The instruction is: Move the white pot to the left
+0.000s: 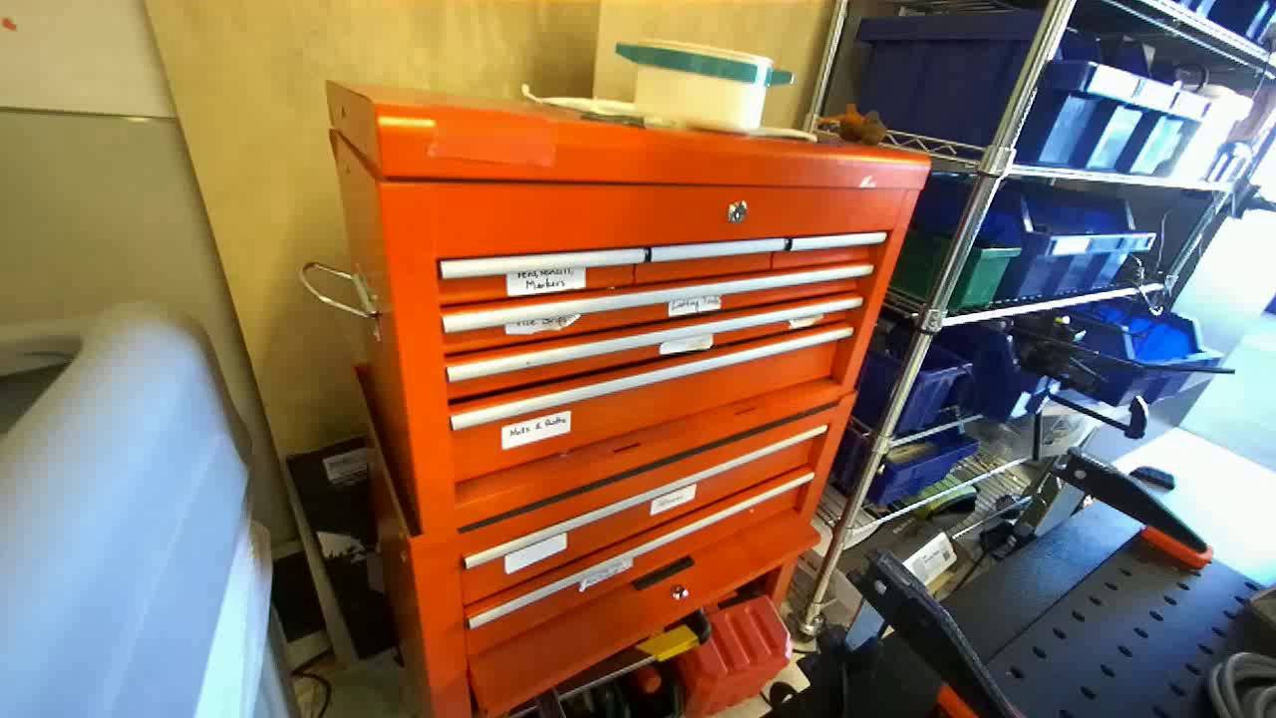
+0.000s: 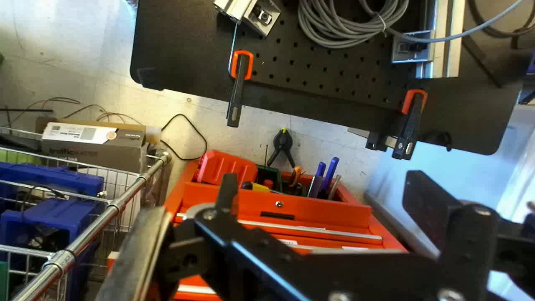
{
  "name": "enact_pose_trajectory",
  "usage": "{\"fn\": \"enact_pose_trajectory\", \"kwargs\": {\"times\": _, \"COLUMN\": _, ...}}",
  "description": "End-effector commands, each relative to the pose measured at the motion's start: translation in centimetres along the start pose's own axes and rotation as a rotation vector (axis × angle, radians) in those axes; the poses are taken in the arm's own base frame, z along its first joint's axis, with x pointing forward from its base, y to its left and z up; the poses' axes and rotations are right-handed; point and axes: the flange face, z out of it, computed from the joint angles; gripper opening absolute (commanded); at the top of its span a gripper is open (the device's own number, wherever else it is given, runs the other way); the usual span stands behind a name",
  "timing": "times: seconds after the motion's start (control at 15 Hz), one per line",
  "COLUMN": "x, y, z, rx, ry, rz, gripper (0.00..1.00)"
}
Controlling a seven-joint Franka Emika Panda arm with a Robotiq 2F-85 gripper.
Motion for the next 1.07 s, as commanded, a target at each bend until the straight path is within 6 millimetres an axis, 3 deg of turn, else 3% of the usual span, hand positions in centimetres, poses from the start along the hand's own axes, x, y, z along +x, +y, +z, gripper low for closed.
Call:
{"fn": "enact_pose_trajectory", "kwargs": {"times": 0.0, "x": 0.0, "y": 0.0, "z": -0.1, "rx": 0.0, "ry": 0.0, "rz": 0.0, "gripper": 1.0}}
{"fn": "enact_pose_trajectory", "kwargs": {"times": 0.47, "x": 0.7, "y": -0.4, "z": 0.1, "rx": -0.001, "ry": 0.013, "rz": -0.014, "gripper": 1.0}}
{"fn": "enact_pose_trajectory", "kwargs": {"times": 0.67, "x": 3.0, "y": -1.4, "z": 0.0, "rx": -0.015, "ry": 0.068, "rz": -0.036, "gripper": 1.0}}
{"fn": "enact_pose_trajectory", "kwargs": {"times": 1.0, "x": 9.0, "y": -3.9, "z": -0.4, "rx": 0.033, "ry": 0.278, "rz": -0.037, "gripper": 1.0}}
